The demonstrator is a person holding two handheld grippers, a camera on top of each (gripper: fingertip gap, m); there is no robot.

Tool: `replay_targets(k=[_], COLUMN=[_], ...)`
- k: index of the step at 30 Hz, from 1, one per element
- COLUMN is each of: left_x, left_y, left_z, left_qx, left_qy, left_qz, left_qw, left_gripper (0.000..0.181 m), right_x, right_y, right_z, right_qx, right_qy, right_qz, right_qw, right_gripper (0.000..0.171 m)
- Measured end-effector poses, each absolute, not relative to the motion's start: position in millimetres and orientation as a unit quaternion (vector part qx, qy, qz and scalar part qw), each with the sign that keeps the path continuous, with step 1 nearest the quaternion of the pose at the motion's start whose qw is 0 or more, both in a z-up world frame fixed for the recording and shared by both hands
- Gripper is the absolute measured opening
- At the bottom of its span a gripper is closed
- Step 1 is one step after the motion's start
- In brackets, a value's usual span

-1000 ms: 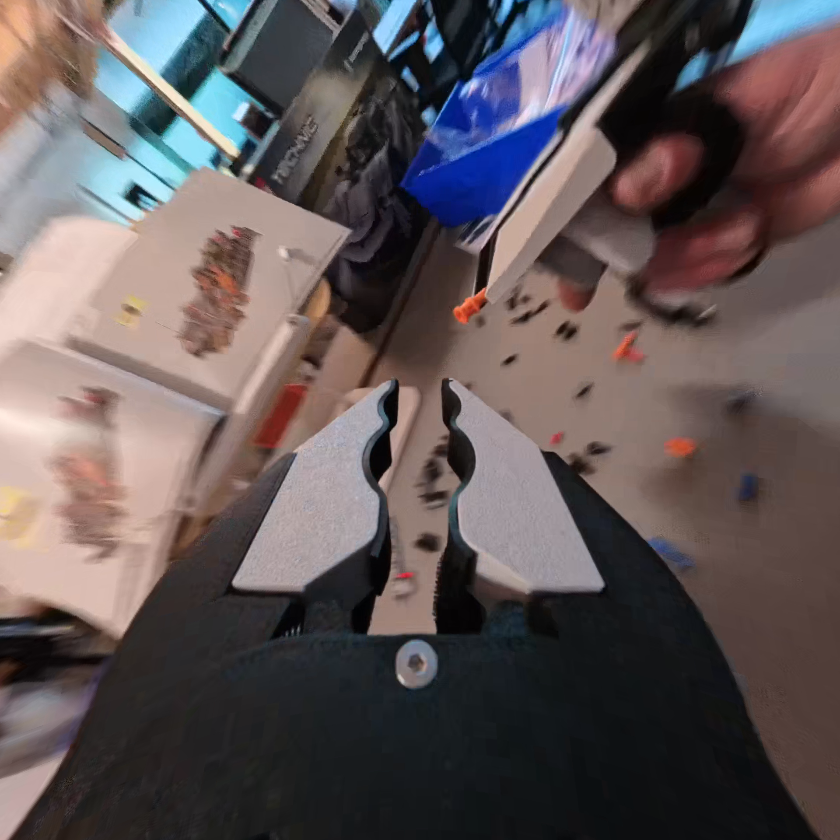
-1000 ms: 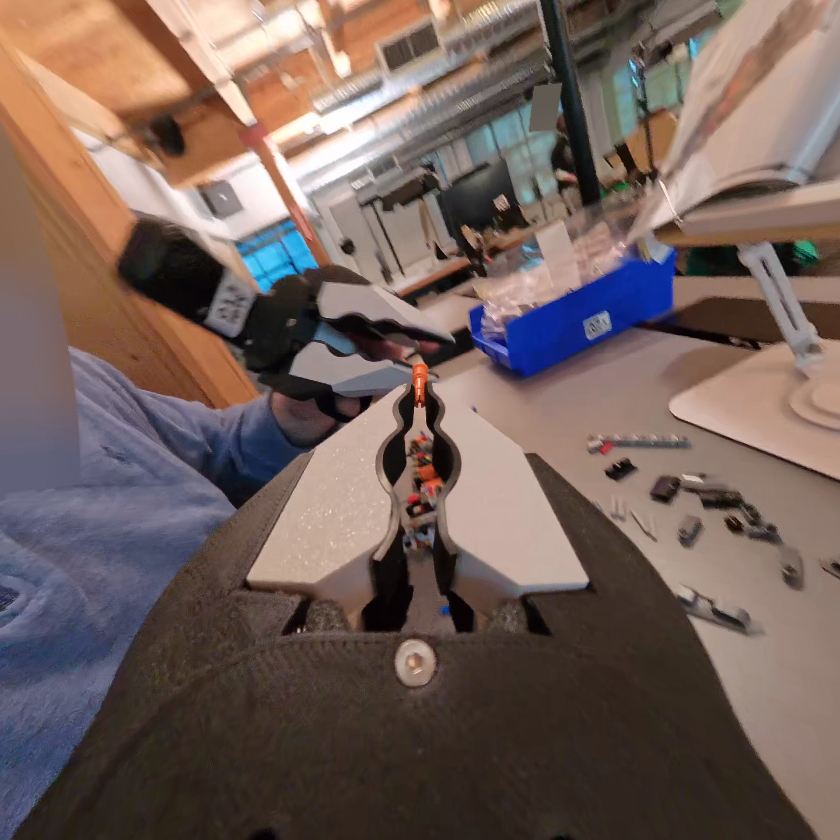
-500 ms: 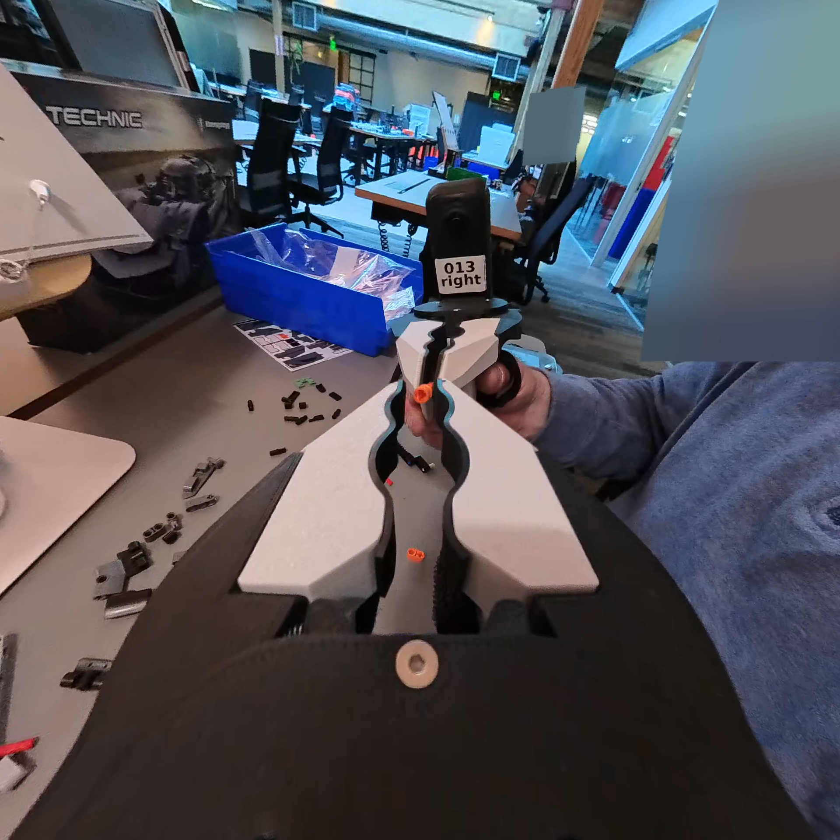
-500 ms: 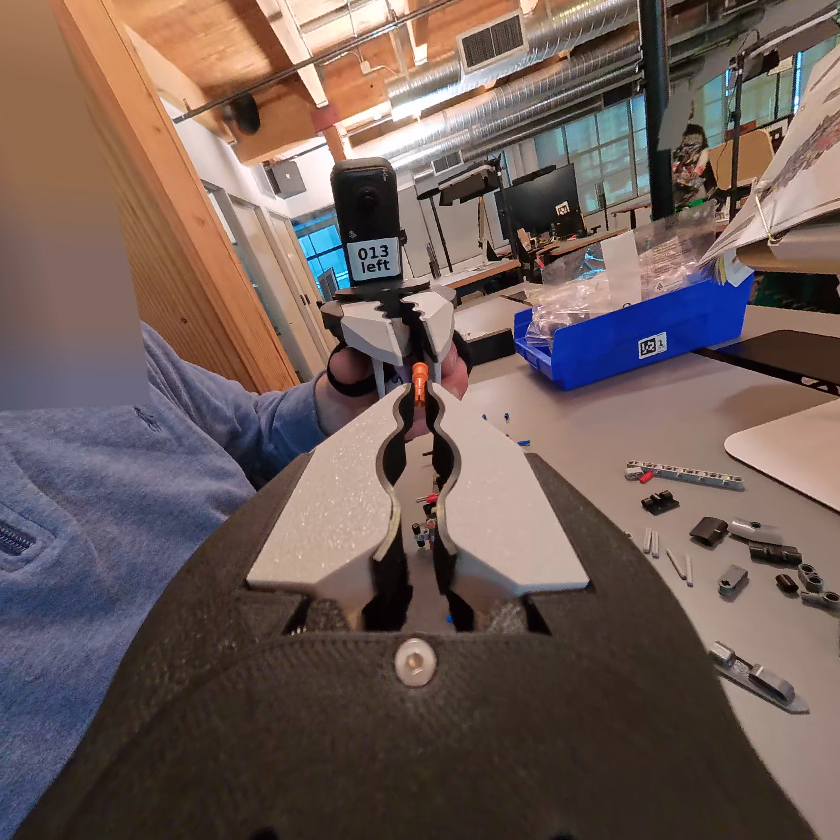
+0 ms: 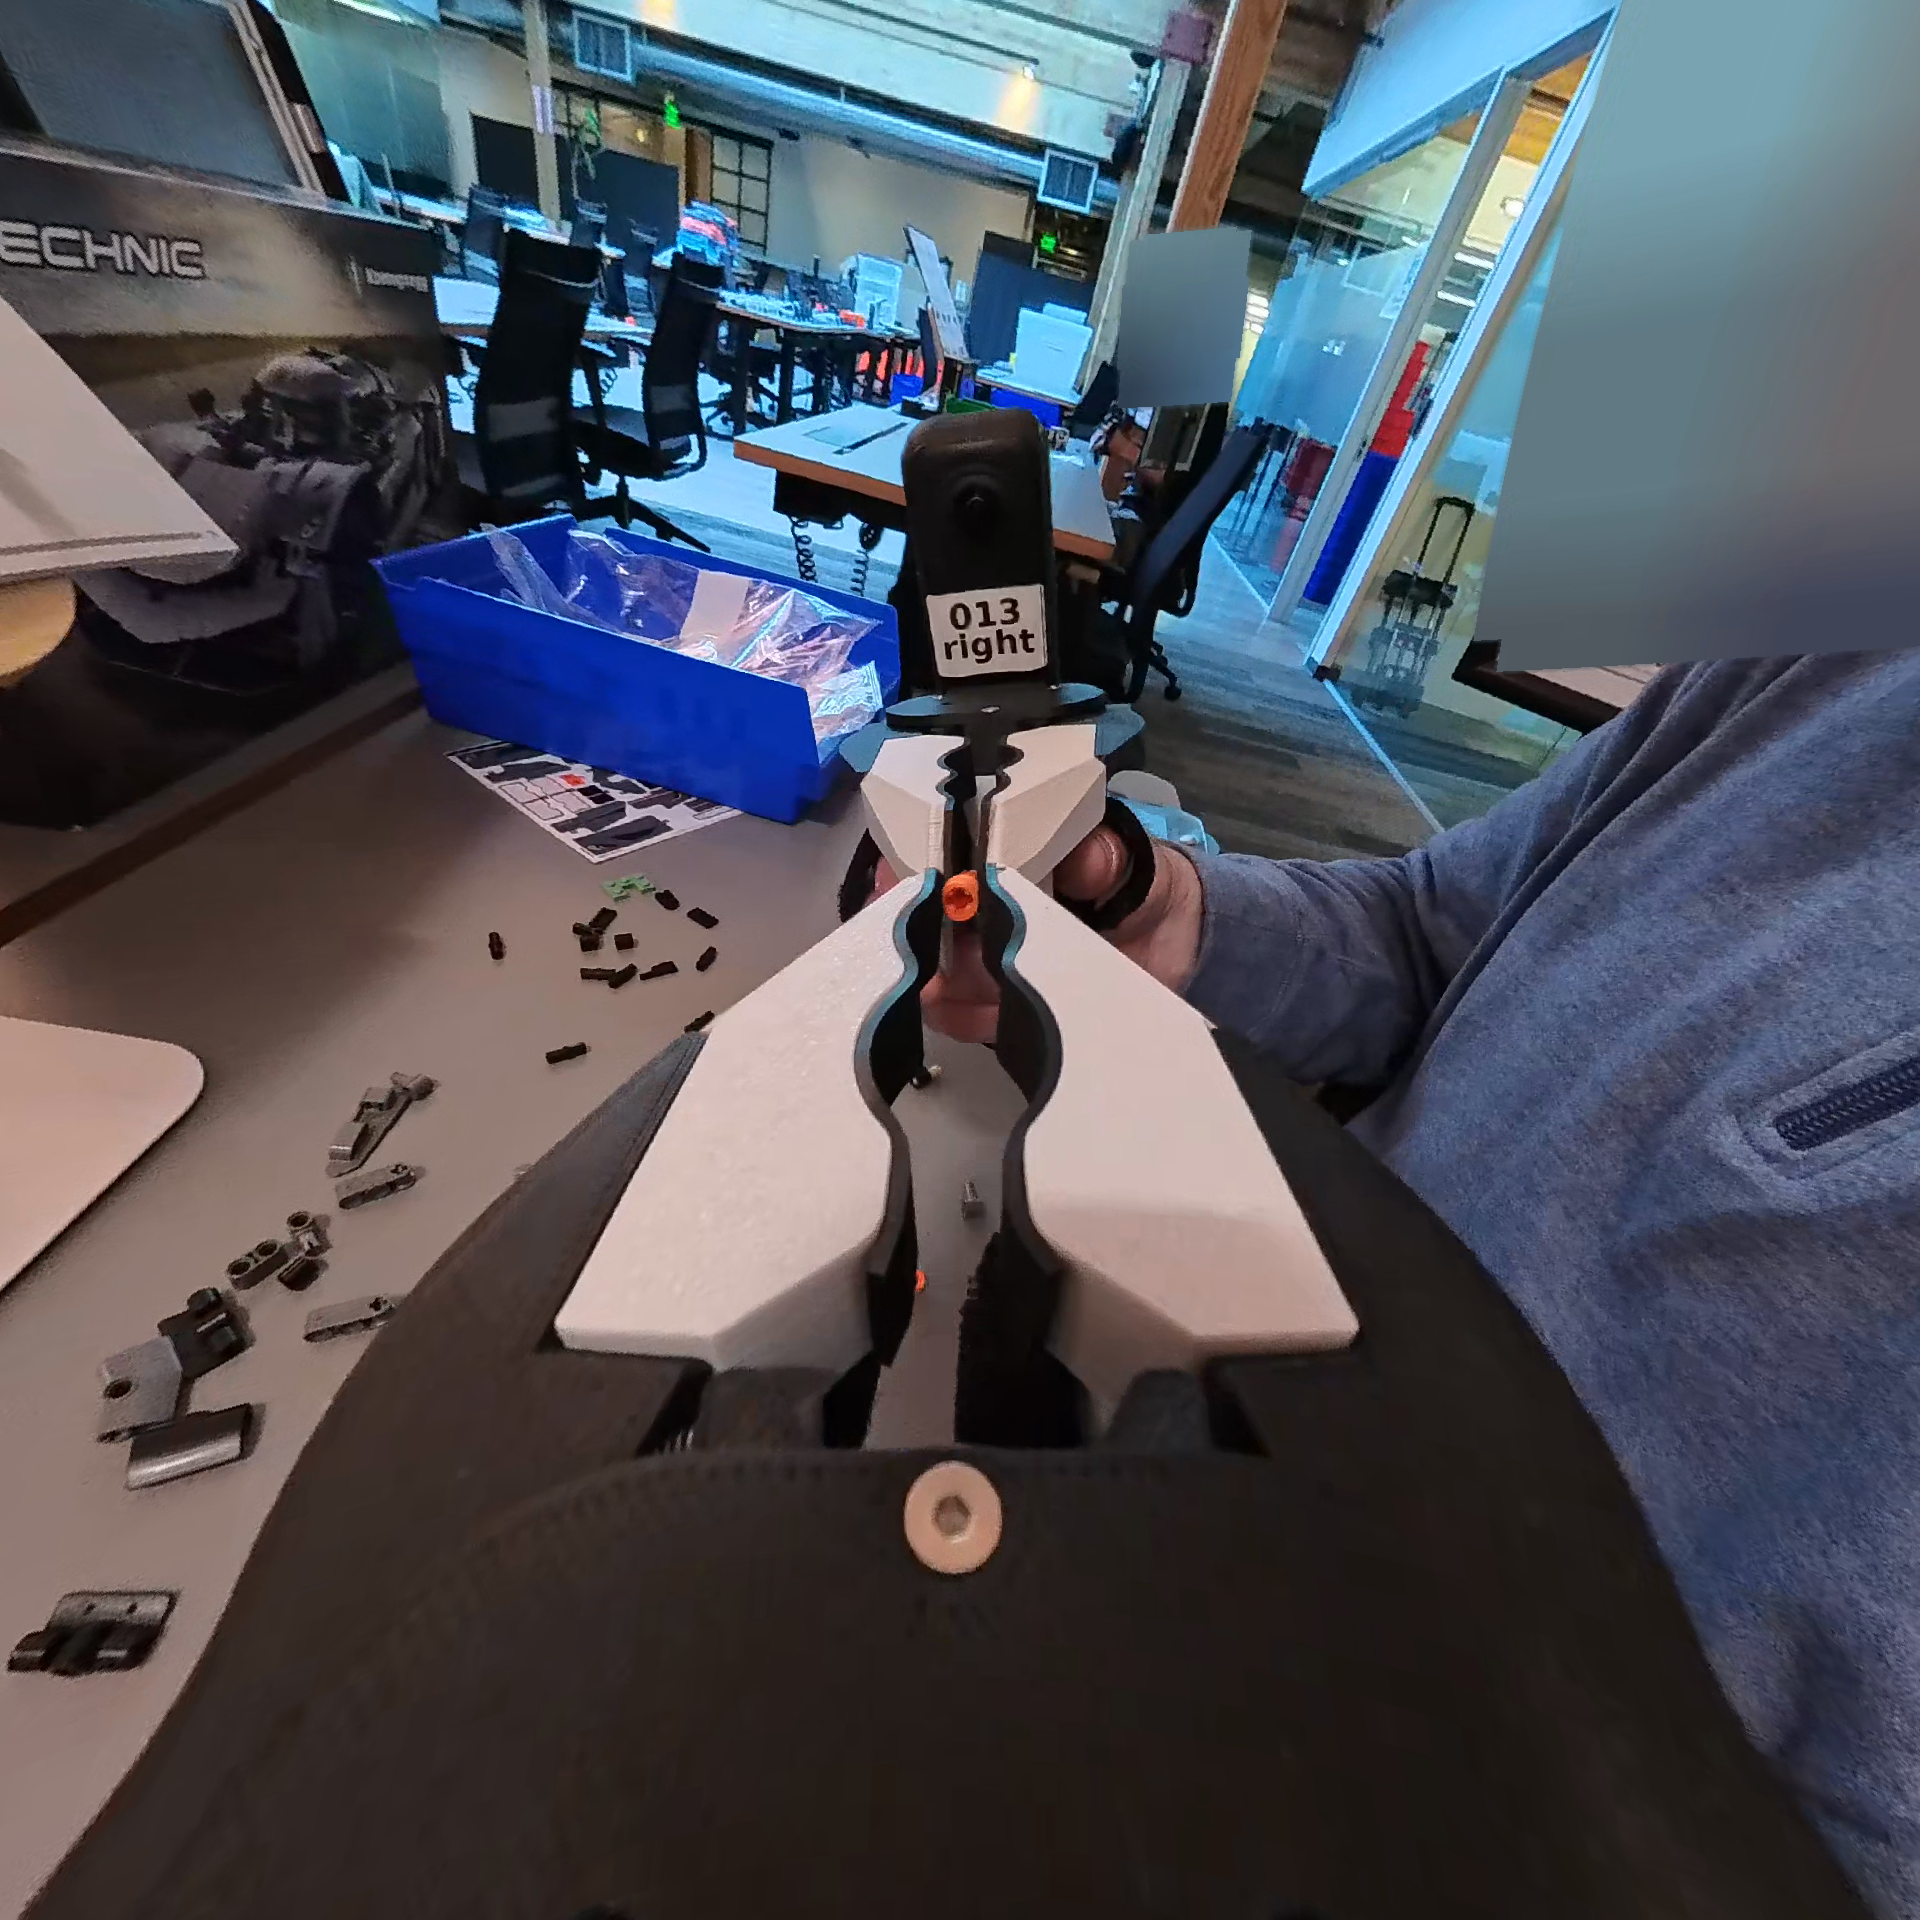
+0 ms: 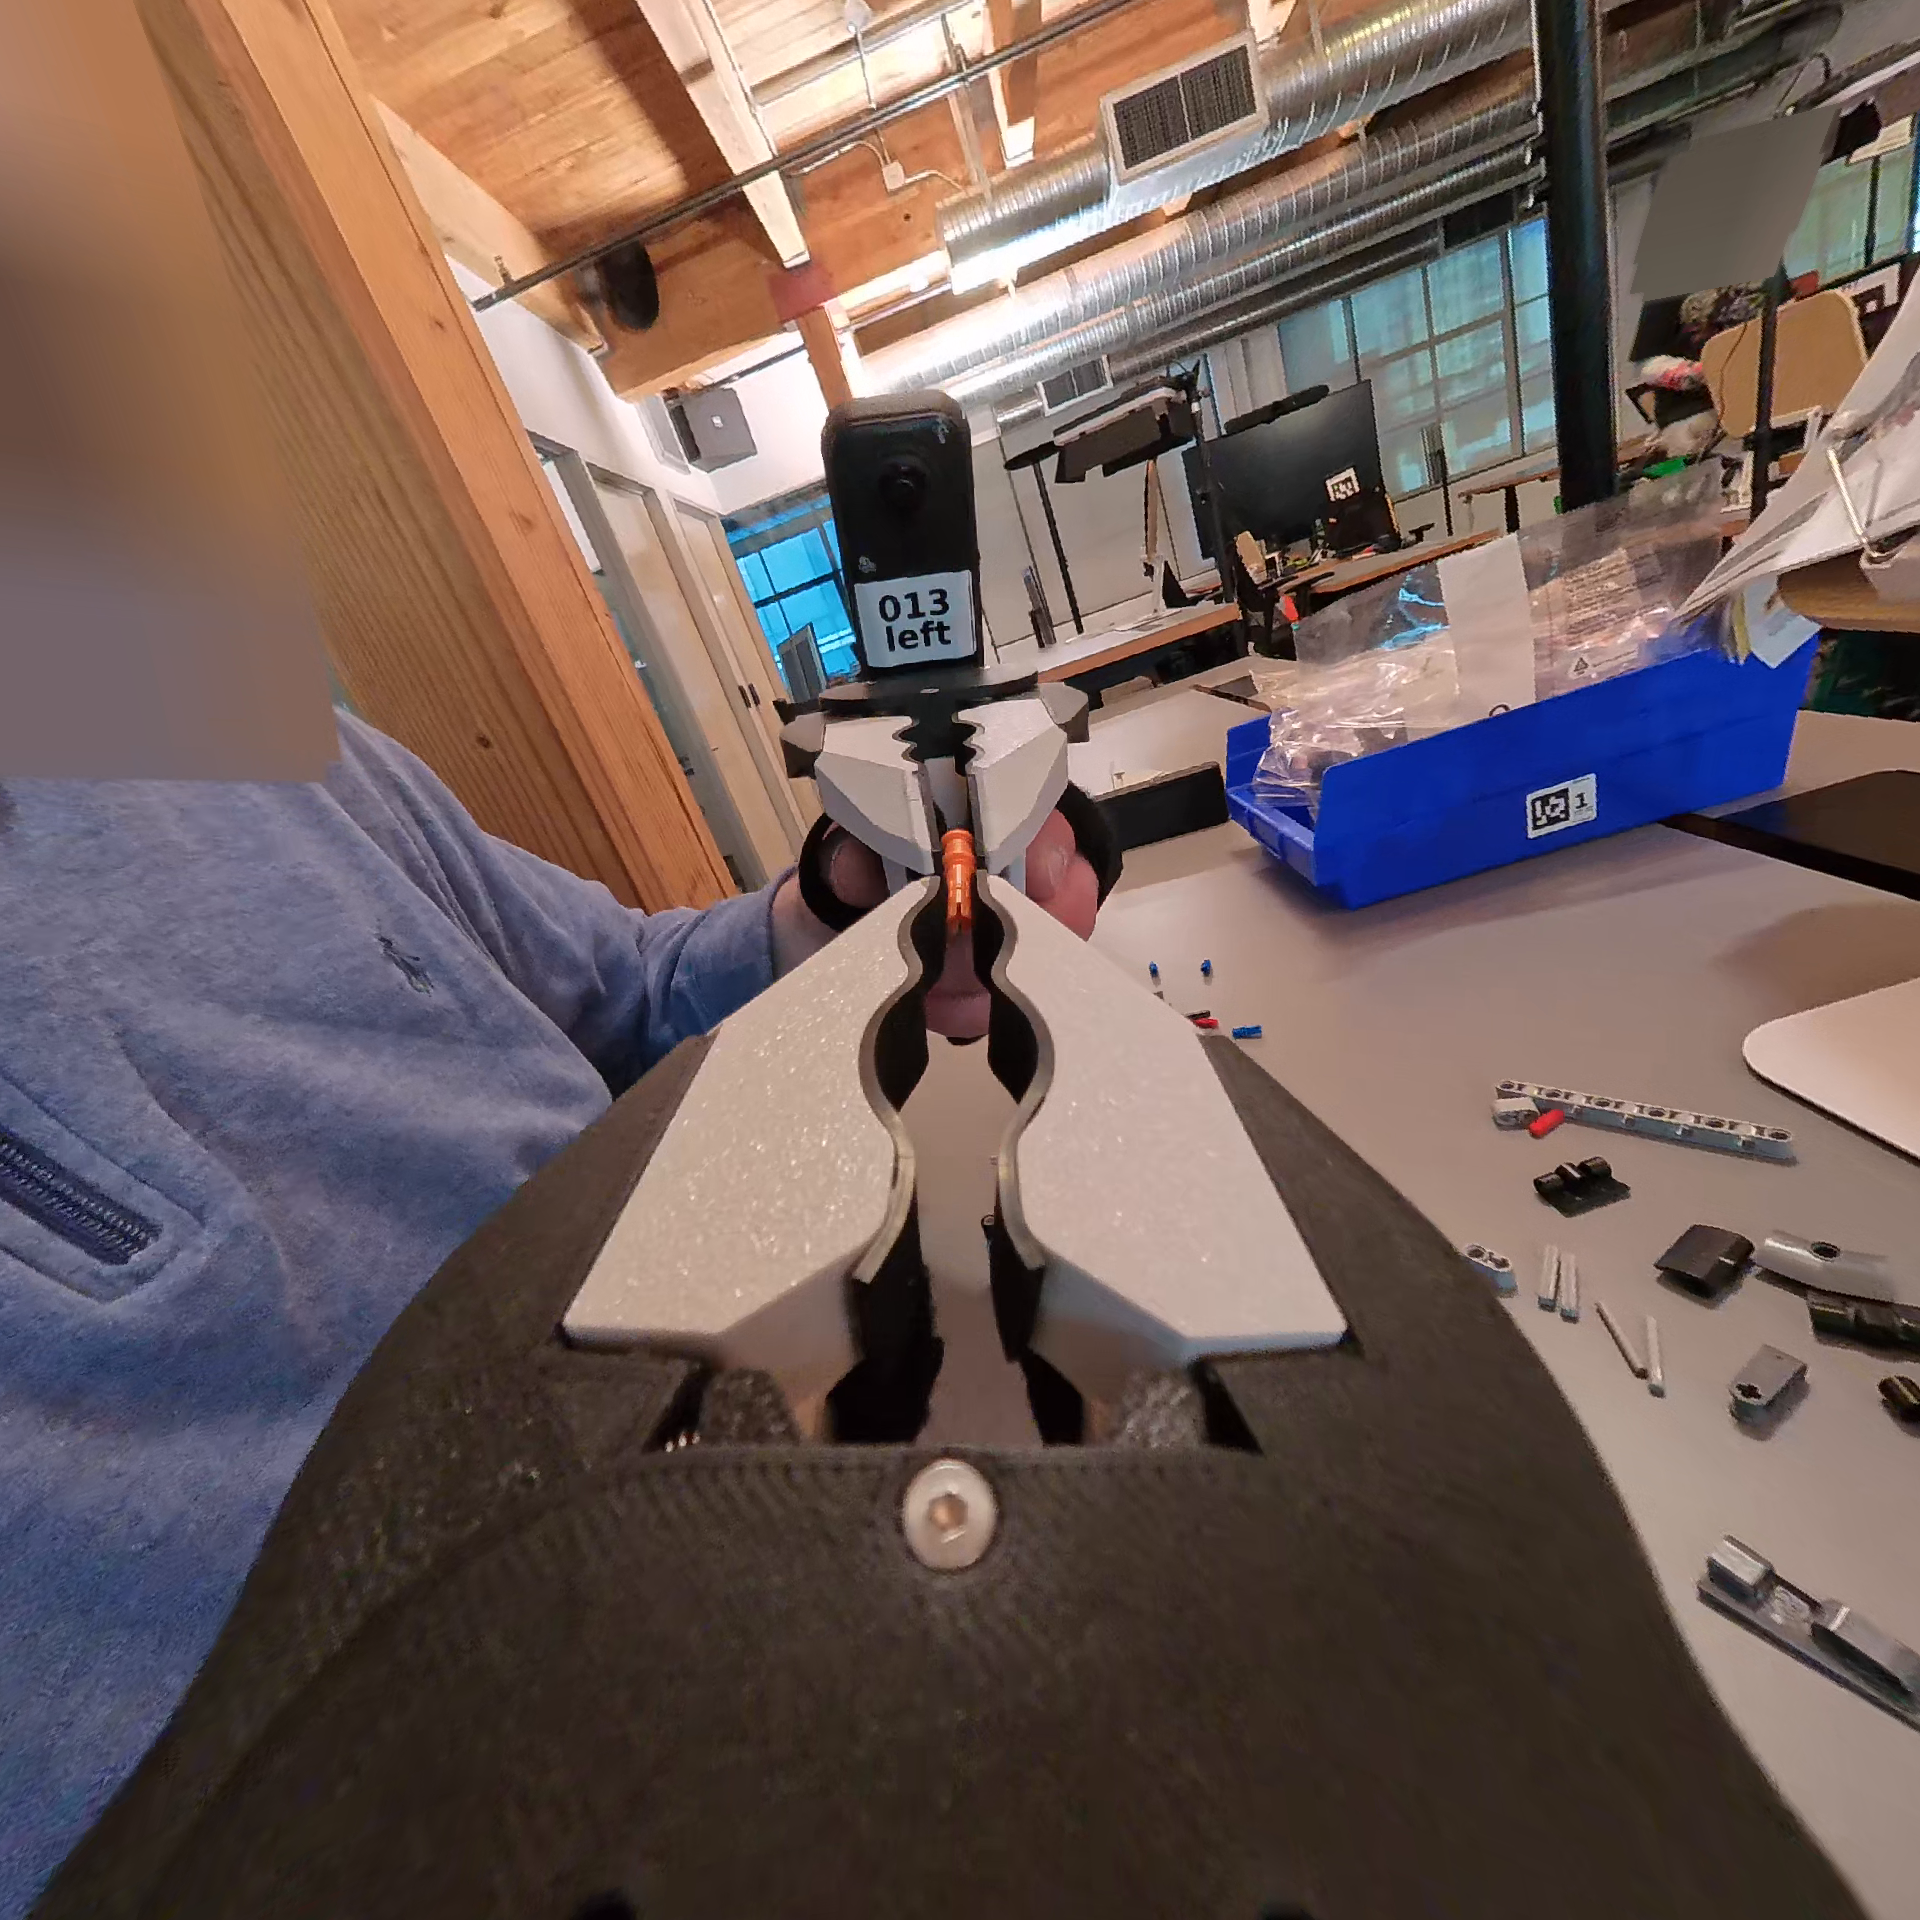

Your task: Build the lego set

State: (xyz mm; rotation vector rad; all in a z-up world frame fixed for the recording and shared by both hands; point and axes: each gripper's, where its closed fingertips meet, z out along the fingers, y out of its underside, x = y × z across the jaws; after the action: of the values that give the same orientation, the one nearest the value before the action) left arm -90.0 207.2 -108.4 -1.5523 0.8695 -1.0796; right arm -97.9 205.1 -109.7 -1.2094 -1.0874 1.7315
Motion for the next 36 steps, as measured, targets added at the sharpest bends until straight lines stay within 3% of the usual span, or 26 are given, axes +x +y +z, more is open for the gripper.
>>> replay_targets(k=[16,22,29,36], left_x=[-122.6,-145.7,-160.4,-166.4], left_y=[204.8,198.3,193.1,188.3], left_z=[-102.3,-110.9,-133.8,-150.2], left_qx=[-0.642,-0.666,-0.697,-0.713], left_qy=[0.337,0.334,0.334,0.325], left_qz=[-0.427,-0.375,-0.327,-0.310], left_qw=[0.541,0.552,0.545,0.539], left_gripper=[0.004,0.004,0.004,0.004], right_x=[-96.0,-38.2,48.5,62.4], right_y=[219.8,248.6,278.0,317.5], right_z=[-114.0,-136.9,-199.9,-238.8], right_qx=[-0.507,-0.601,-0.728,-0.764], right_qy=[-0.436,-0.456,-0.469,-0.463], right_qz=[0.627,0.462,0.212,0.159], right_qw=[0.399,0.466,0.453,0.420], right_gripper=[0.022,0.021,0.020,0.020])
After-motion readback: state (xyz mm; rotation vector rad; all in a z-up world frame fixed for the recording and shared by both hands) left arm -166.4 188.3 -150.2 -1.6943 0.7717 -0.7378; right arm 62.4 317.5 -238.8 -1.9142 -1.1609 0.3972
